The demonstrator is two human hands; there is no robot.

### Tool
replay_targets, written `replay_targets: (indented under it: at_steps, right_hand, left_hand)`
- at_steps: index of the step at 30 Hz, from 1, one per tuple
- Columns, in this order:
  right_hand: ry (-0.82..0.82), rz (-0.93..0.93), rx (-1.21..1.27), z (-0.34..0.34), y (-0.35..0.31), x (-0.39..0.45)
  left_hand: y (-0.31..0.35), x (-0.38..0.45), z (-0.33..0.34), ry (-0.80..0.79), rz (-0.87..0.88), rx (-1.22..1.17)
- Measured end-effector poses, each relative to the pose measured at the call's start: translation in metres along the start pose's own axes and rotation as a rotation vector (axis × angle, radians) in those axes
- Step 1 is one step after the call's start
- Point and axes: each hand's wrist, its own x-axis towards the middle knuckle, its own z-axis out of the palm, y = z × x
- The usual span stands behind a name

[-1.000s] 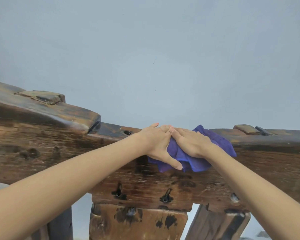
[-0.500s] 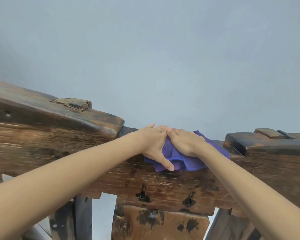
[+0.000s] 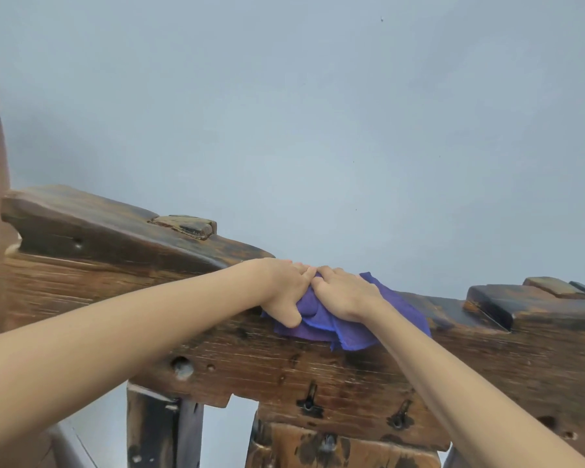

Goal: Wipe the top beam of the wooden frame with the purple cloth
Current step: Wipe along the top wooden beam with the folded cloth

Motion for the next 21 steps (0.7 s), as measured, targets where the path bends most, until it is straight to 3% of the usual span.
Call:
replay_targets:
  at_steps: [4,12,17,21]
  right_hand:
    - [-0.009,0.018,0.038,0.001,-0.012,0.001]
    - [0.109,-0.014,0.203,0.005,-0.048,0.000]
    - [0.110,0.007,0.263,0.009,-0.088,0.010]
    - [0.107,-0.013,0.285,0.013,-0.114,0.023]
  left_hand:
    - [-0.002,-0.008,-0.001,0.021,-0.018,0.092]
    - [-0.036,-0.031,-0.004,0.293,0.036,0.319]
    - [-0.068,-0.051,-0.018,0.155,-0.076,0.262]
    - [-0.095,-0.068,-0.020,-0.015,-0.155,-0.187]
